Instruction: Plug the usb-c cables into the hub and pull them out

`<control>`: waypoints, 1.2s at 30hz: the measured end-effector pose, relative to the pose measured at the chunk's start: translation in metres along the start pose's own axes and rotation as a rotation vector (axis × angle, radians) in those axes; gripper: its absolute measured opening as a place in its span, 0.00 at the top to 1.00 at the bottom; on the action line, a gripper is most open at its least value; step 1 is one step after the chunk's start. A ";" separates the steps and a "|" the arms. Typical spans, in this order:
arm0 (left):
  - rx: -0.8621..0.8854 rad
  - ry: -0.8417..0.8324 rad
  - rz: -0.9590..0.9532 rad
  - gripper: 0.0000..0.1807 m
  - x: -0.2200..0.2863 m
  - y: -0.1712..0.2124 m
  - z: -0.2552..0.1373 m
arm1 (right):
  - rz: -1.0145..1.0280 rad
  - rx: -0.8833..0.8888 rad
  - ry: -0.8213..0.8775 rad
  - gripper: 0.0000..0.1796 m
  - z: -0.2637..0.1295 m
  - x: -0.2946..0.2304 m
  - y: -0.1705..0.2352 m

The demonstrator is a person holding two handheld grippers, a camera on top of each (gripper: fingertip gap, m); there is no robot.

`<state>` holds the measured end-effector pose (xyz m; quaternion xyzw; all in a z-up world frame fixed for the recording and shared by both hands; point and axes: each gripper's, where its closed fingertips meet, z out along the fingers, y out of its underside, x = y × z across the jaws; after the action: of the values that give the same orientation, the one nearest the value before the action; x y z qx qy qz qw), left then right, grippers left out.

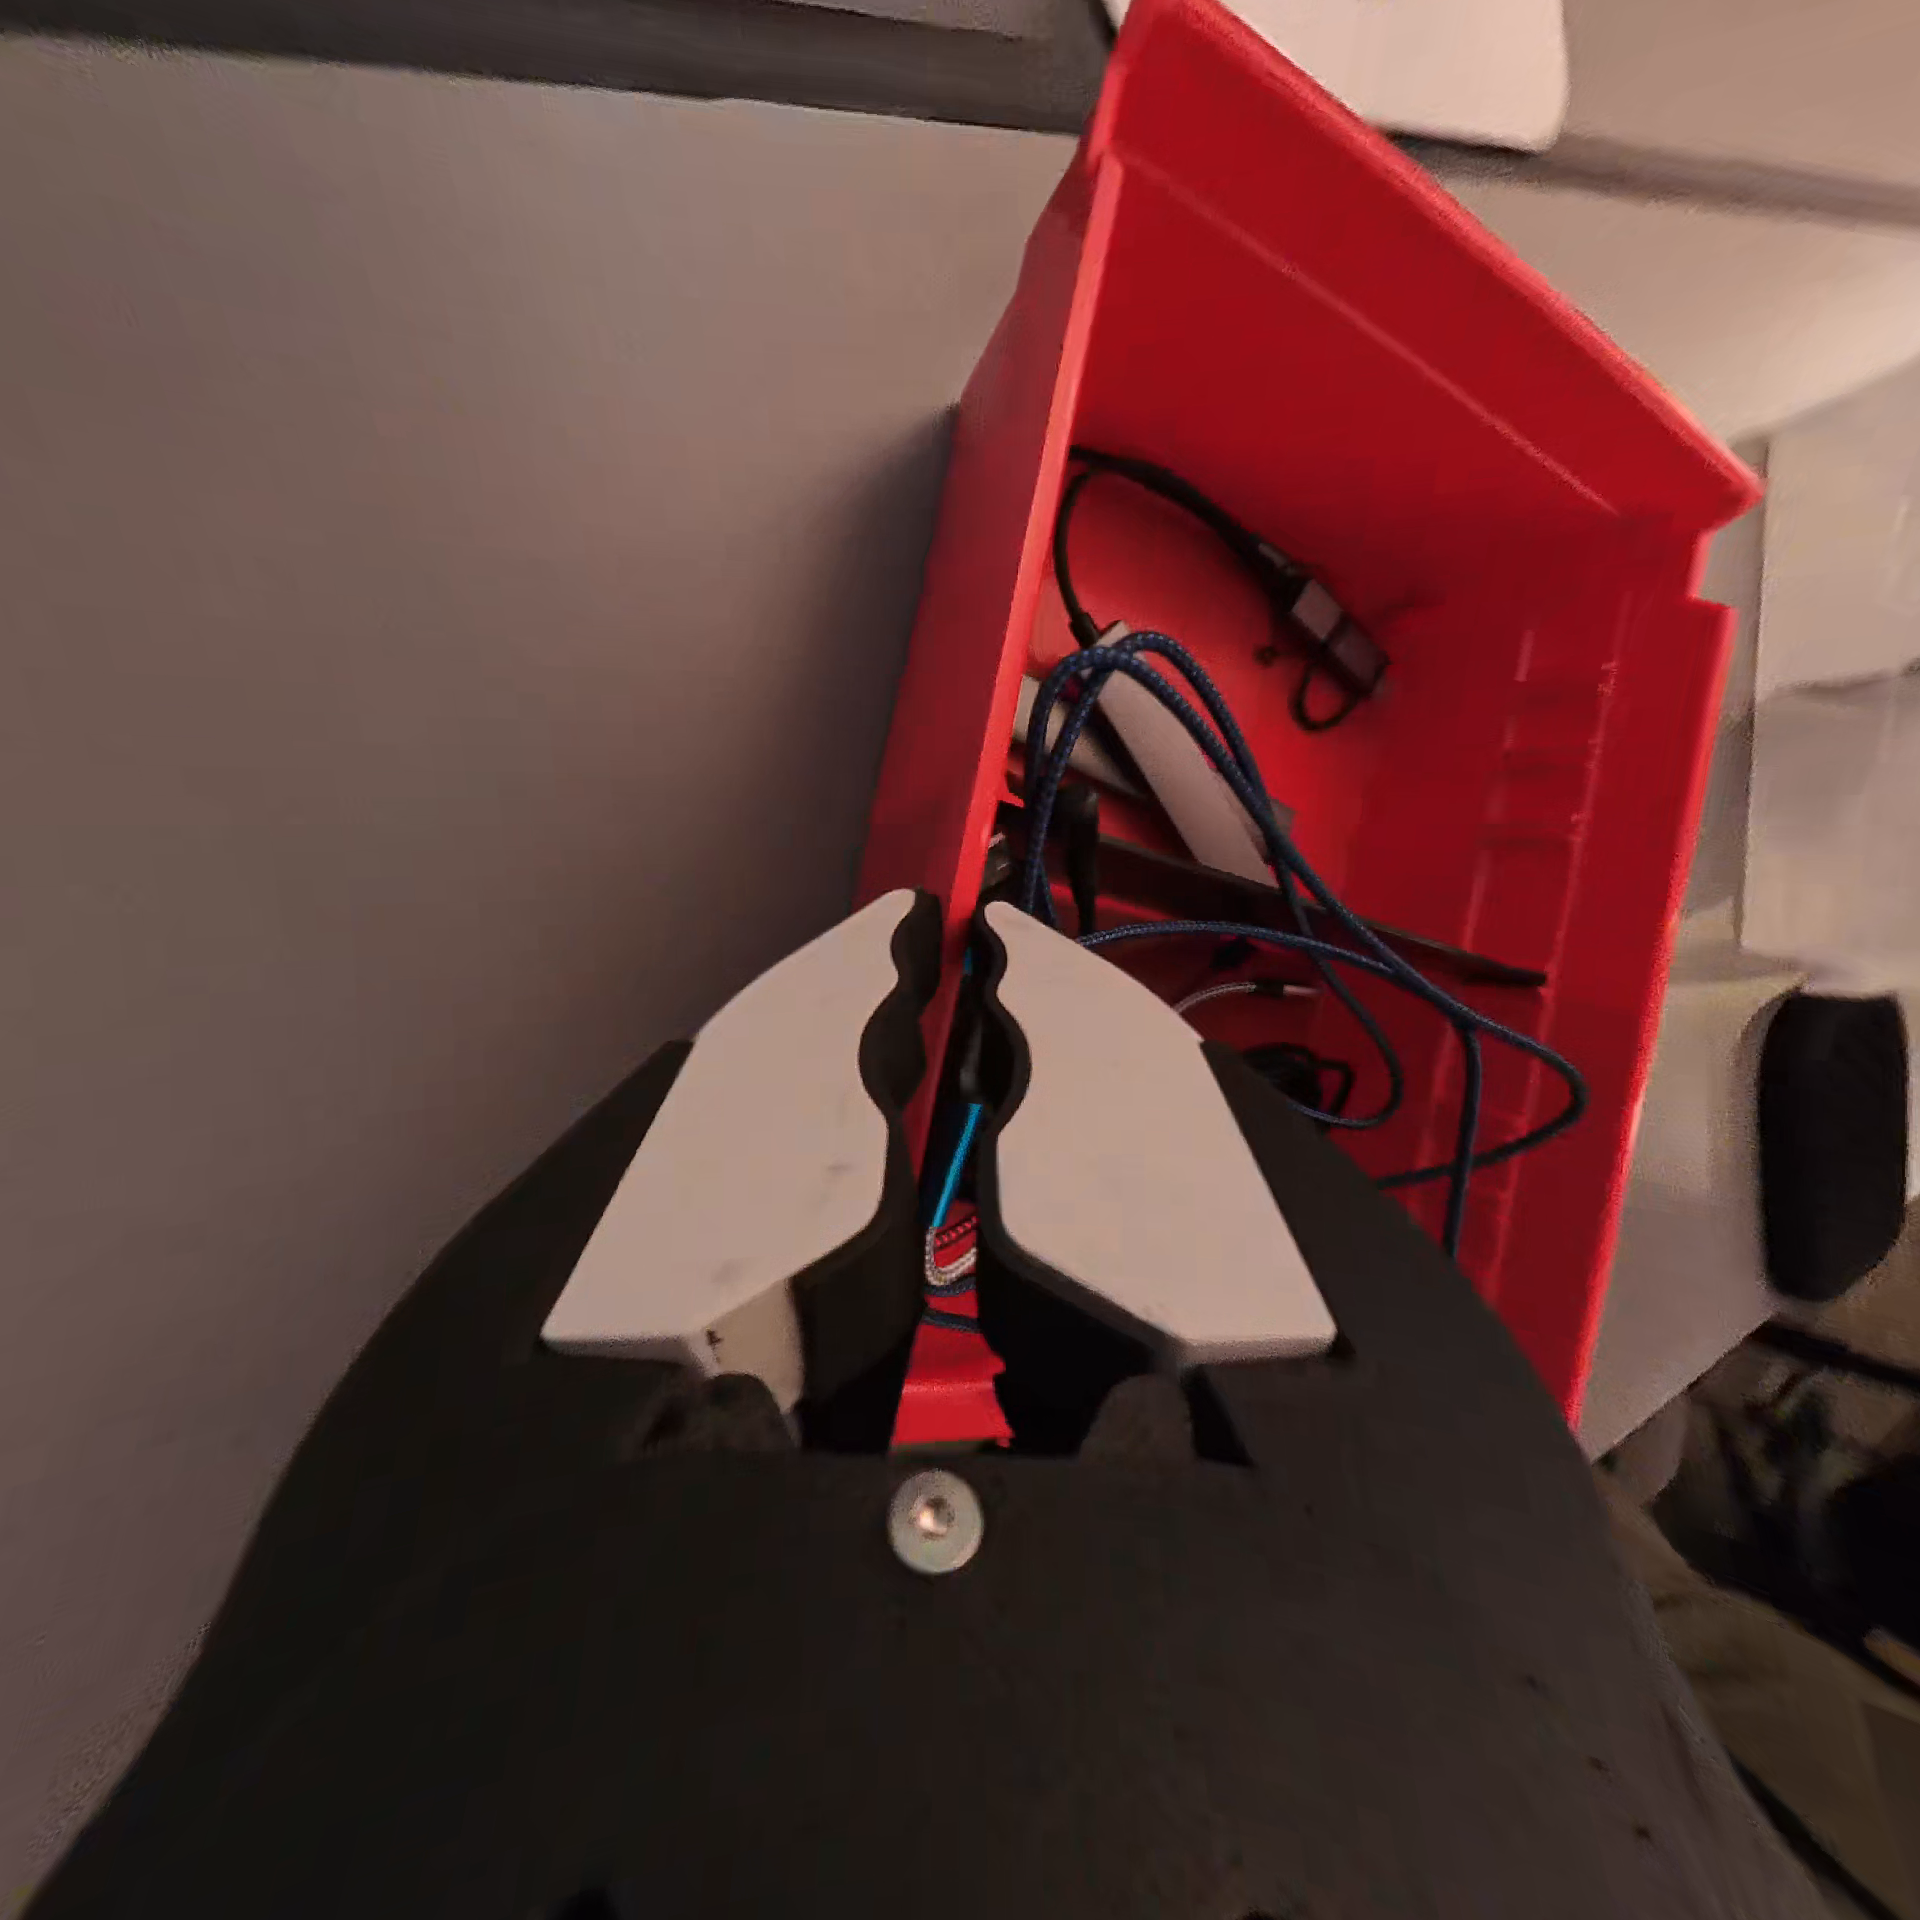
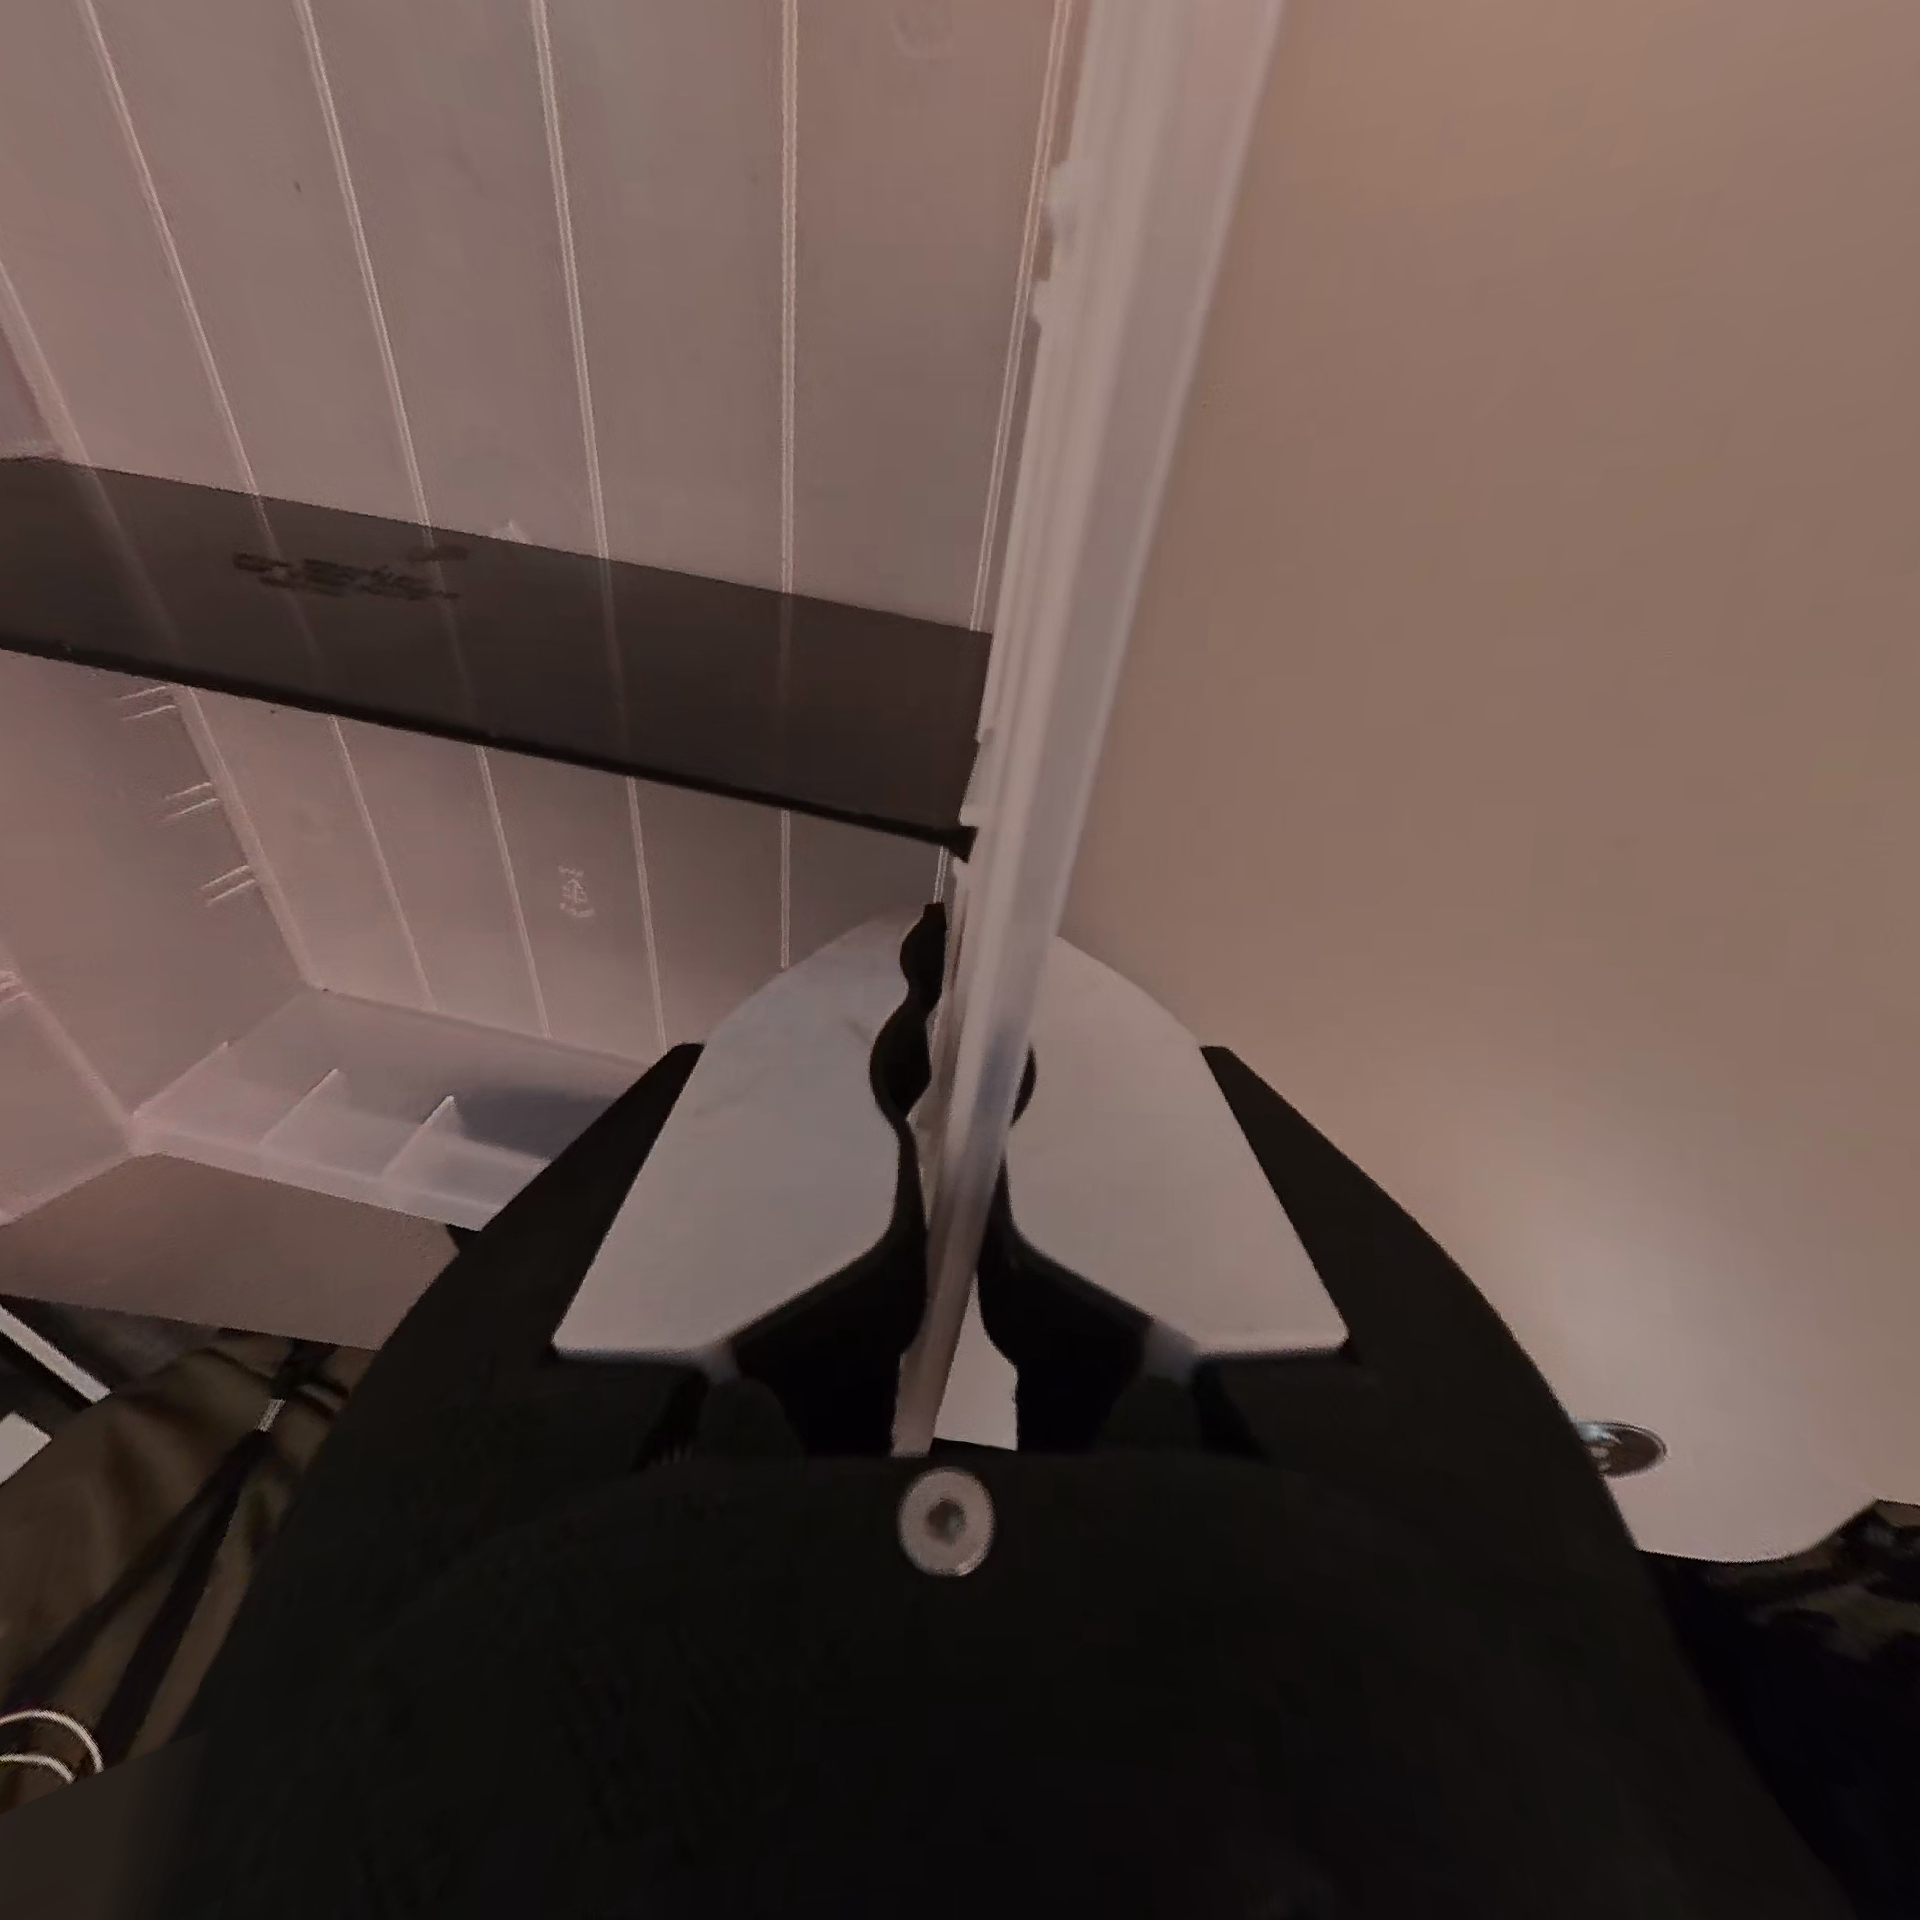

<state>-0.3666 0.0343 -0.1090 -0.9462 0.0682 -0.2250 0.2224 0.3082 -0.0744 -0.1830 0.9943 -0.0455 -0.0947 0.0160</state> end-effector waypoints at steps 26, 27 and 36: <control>0.175 -0.056 -0.264 0.98 -0.062 0.014 -0.042 | 0.057 -0.041 0.026 0.97 -0.003 0.023 0.003; 0.172 -0.051 -0.265 0.98 -0.062 0.015 -0.042 | 0.060 -0.041 0.026 0.97 -0.003 0.023 0.003; 0.139 -0.032 -0.245 0.98 -0.059 0.021 -0.043 | 0.039 -0.023 0.025 0.98 -0.002 0.020 -0.002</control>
<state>-0.4390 0.0123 -0.1069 -0.9332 -0.0671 -0.2396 0.2591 0.3283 -0.0746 -0.1851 0.9941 -0.0636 -0.0826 0.0297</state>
